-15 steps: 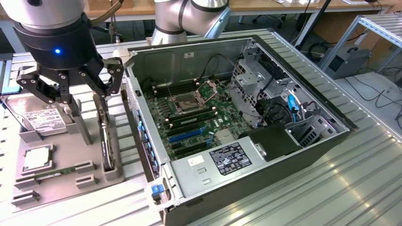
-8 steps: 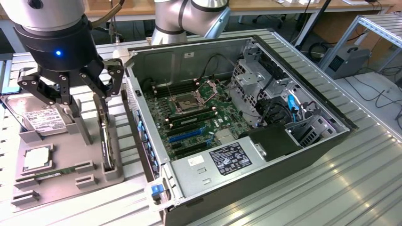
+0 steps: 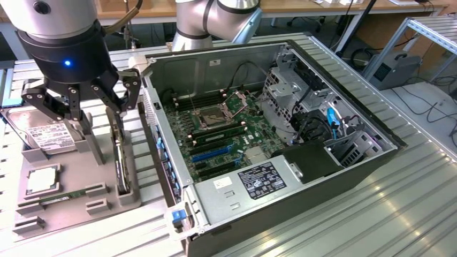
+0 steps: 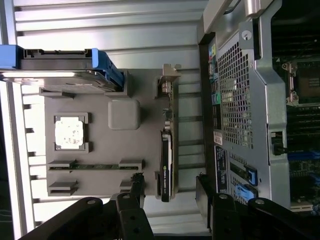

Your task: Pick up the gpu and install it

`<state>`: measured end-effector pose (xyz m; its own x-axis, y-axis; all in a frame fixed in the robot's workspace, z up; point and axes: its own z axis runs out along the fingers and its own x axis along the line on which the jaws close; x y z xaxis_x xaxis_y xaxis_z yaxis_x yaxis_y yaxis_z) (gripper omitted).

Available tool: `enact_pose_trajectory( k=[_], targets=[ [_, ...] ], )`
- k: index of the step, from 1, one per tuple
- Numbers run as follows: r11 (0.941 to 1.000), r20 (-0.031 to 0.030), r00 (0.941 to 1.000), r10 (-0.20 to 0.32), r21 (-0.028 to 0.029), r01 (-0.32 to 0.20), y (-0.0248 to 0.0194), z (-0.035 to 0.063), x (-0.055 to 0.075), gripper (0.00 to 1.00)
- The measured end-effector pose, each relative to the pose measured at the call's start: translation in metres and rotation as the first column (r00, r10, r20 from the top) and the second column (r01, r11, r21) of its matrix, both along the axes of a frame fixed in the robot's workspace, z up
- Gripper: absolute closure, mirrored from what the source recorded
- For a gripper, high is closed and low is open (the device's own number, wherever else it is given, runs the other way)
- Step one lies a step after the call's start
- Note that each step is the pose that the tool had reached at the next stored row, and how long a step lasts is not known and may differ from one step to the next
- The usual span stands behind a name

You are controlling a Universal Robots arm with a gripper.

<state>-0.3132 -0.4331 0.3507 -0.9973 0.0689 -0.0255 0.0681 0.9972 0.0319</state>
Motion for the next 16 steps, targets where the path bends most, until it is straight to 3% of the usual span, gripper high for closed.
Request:
enact_pose_trajectory(
  k=[16],
  targets=[
    [1.0000,-0.0001,1.0000,0.000,-0.0001,0.000,0.0000,-0.0078,0.0000,0.46]
  ],
)
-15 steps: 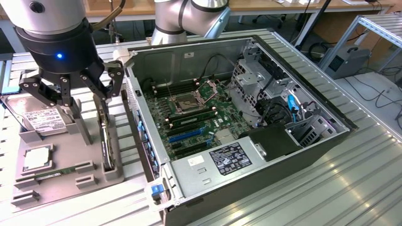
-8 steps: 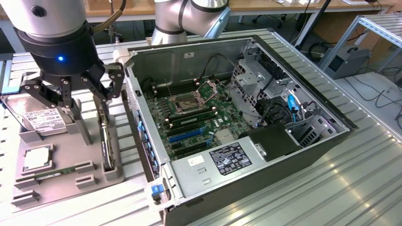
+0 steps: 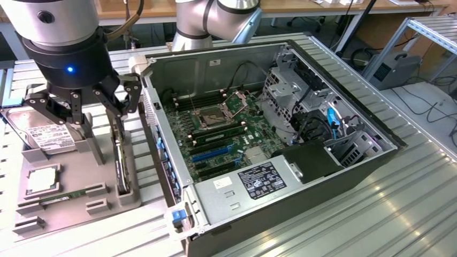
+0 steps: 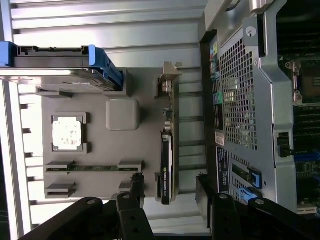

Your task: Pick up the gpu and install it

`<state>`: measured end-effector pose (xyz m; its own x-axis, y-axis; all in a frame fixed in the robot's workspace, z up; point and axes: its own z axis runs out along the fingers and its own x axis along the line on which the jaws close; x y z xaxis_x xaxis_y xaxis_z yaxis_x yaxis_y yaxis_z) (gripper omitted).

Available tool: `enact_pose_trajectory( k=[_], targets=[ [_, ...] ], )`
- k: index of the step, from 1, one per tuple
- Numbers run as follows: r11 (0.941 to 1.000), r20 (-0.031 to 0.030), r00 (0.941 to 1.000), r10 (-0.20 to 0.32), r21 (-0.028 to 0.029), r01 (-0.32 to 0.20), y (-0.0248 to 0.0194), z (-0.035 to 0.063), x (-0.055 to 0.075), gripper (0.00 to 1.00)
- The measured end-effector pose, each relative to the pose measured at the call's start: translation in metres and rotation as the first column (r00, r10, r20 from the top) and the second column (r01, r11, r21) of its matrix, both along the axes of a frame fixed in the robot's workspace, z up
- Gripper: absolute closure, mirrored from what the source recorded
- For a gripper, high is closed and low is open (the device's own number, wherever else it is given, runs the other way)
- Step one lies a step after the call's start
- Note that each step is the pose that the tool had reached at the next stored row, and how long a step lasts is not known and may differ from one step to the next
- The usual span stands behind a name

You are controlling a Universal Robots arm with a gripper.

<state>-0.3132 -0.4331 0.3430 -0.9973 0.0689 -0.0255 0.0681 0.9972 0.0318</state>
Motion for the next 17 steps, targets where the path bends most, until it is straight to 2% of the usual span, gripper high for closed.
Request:
enact_pose_trajectory(
  k=[17],
  targets=[
    [1.0000,0.0000,1.0000,0.000,0.0000,0.000,0.0000,-0.0066,0.0000,0.46]
  ],
)
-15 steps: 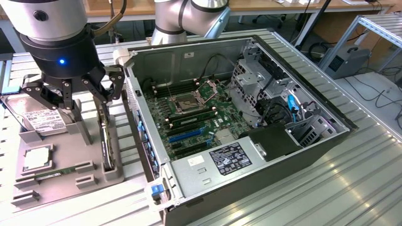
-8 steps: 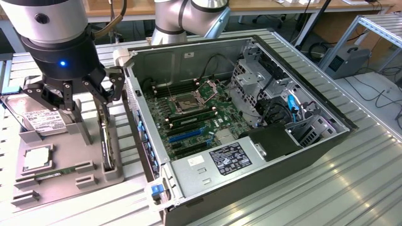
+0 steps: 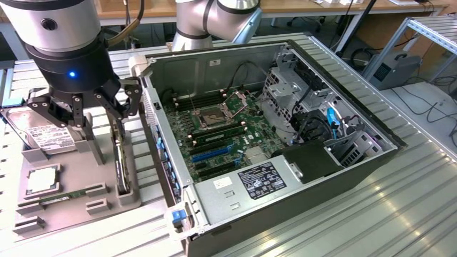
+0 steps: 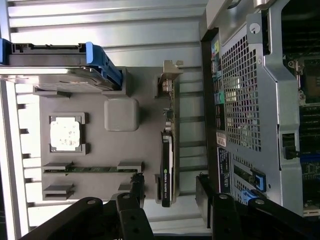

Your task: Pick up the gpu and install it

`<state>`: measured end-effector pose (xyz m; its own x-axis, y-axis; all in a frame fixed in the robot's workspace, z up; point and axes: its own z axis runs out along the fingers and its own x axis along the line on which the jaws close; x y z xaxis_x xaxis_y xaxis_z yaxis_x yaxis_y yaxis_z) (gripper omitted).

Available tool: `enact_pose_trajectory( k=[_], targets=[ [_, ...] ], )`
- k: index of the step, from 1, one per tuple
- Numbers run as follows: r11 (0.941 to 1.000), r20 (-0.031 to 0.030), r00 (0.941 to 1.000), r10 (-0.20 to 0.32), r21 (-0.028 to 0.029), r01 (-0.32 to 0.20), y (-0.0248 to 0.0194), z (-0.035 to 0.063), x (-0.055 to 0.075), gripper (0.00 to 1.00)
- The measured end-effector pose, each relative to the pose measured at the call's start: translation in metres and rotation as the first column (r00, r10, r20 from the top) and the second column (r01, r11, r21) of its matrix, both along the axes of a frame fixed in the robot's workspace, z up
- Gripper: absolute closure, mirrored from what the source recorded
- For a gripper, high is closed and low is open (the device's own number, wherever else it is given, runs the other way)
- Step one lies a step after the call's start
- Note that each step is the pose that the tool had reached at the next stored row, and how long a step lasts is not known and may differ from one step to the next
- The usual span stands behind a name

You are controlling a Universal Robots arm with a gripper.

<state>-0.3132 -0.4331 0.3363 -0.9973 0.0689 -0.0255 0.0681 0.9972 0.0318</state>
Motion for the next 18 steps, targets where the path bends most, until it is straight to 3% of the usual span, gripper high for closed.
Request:
enact_pose_trajectory(
  k=[18],
  targets=[
    [1.0000,0.0000,1.0000,0.000,0.0000,0.000,0.0000,-0.0072,0.0000,0.46]
  ],
)
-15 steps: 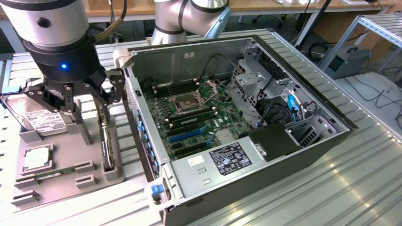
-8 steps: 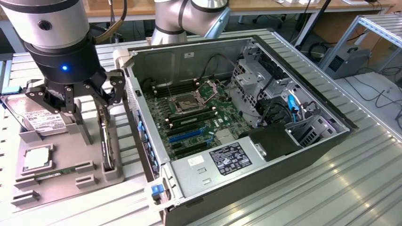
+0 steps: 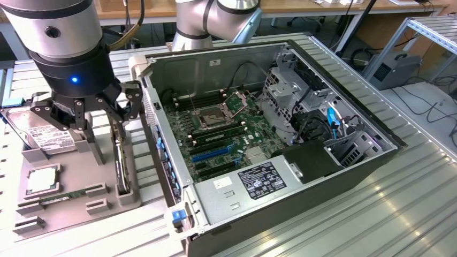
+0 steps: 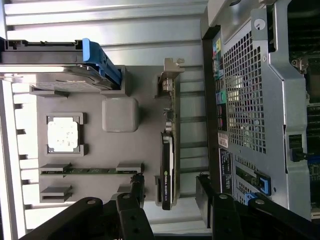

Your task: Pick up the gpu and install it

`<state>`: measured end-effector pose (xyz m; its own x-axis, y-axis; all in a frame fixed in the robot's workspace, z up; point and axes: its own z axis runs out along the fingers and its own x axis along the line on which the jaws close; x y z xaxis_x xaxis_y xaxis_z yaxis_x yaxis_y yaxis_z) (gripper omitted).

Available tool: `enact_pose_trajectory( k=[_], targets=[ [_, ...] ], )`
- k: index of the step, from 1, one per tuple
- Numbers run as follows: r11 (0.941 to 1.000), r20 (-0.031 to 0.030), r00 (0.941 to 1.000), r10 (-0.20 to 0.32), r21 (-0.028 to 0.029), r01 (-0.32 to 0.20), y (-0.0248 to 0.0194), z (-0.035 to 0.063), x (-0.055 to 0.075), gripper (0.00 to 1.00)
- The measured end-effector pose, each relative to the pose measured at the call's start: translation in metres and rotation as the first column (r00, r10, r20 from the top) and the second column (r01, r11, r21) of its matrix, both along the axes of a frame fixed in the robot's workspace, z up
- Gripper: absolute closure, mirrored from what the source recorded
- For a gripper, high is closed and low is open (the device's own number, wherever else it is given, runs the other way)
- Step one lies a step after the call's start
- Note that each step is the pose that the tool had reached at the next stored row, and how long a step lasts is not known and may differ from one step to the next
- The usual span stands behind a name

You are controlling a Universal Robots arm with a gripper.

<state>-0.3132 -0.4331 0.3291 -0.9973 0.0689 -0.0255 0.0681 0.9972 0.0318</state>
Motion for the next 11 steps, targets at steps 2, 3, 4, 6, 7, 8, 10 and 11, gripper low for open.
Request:
enact_pose_trajectory(
  k=[2,3,4,6,7,8,10,11],
  targets=[
    [1.0000,0.0000,1.0000,0.000,0.0001,0.000,0.0000,-0.0008,0.0000,0.46],
    [1.0000,-0.0001,1.0000,0.000,0.0000,0.000,0.0000,-0.0013,0.0000,0.46],
    [1.0000,-0.0001,1.0000,0.000,0.0000,0.000,0.0000,-0.0016,0.0000,0.46],
    [1.0000,0.0000,1.0000,0.000,0.0000,0.000,0.0000,-0.0023,0.0000,0.46],
    [1.0000,0.0000,1.0000,0.000,0.0000,0.000,0.0000,-0.0027,0.0000,0.46],
    [1.0000,0.0000,1.0000,0.000,0.0000,0.000,0.0000,-0.0030,0.0000,0.46],
    [1.0000,0.0000,1.0000,0.000,0.0000,0.000,0.0000,-0.0037,0.0000,0.46],
    [1.0000,0.0001,1.0000,0.000,0.0001,0.000,0.0000,-0.0043,0.0000,0.46]
  ],
)
